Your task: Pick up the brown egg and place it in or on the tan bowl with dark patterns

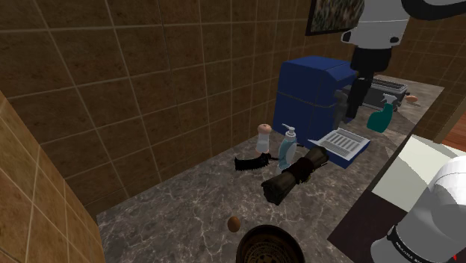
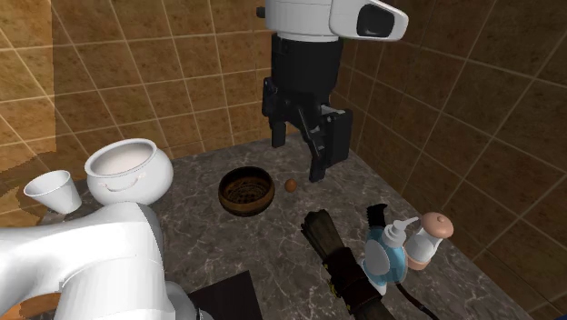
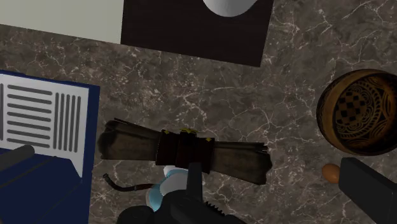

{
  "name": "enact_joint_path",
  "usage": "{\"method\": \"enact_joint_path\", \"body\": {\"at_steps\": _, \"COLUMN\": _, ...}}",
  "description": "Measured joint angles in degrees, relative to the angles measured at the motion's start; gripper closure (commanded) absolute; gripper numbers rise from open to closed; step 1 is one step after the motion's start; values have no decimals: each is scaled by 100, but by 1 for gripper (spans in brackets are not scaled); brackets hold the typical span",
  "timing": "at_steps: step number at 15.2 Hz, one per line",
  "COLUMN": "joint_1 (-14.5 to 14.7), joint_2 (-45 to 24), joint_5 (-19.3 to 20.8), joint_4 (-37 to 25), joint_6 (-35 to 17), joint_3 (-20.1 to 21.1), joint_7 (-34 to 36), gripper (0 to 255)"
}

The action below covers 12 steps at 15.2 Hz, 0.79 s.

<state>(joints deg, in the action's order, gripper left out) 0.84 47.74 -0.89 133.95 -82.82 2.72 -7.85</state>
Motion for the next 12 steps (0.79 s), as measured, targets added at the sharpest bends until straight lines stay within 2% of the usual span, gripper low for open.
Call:
{"method": "enact_joint_path", "body": {"at_steps": 3, "joint_1": 38, "joint_2": -28, "joint_5": -82, "joint_4": 144, "joint_6": -156, "joint_3": 118, "joint_7": 111, "gripper": 0}}
{"method": "enact_joint_path", "body": {"at_steps": 12, "joint_1": 297, "joint_2": -845, "joint_5": -583, "joint_4": 766, "joint_6": -1509, "joint_3": 976, "joint_7": 871, "gripper": 0}}
